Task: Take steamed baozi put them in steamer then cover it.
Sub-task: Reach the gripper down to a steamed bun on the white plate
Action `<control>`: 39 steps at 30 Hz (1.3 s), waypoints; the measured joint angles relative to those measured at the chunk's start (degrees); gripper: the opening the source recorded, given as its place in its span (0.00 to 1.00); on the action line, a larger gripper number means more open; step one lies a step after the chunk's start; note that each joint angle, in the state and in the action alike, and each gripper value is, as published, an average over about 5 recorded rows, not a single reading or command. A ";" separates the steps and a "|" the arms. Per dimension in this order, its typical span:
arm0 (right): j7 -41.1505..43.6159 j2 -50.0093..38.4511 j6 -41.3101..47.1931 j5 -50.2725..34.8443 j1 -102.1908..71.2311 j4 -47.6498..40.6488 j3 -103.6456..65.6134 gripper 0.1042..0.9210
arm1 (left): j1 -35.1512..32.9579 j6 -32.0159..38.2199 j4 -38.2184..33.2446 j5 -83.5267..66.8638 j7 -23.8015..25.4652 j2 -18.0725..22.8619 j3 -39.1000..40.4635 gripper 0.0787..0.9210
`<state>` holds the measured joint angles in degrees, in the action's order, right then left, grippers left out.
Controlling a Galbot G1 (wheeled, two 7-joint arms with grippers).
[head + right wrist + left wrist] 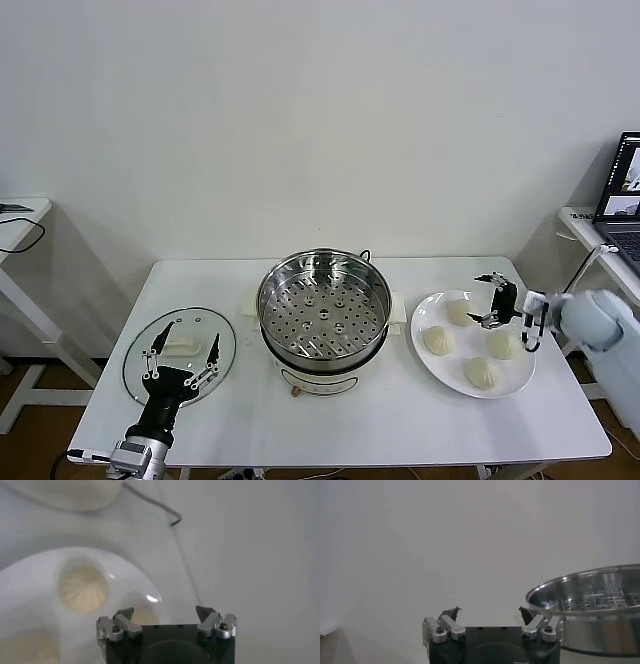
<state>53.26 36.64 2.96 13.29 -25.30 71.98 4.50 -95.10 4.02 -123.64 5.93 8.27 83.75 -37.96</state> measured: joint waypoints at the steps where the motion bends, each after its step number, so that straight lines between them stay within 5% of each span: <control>1: 1.37 0.30 0.02 0.49 2.16 -1.20 1.96 0.88 | 0.01 -0.05 -0.12 0.00 -0.01 0.07 -0.02 0.88; 15: 11.99 8.53 -0.49 7.52 19.12 -16.83 17.39 0.88 | 0.04 -0.45 -0.98 0.01 -0.32 0.74 -0.30 0.88; 39: 13.61 17.04 -1.81 15.24 20.14 -27.94 17.58 0.88 | -0.69 -0.06 -1.21 1.07 -0.57 1.22 -0.30 0.88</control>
<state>66.87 53.68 1.16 28.53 -5.16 44.04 22.08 -95.78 3.96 -124.85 7.00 7.69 84.97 -38.26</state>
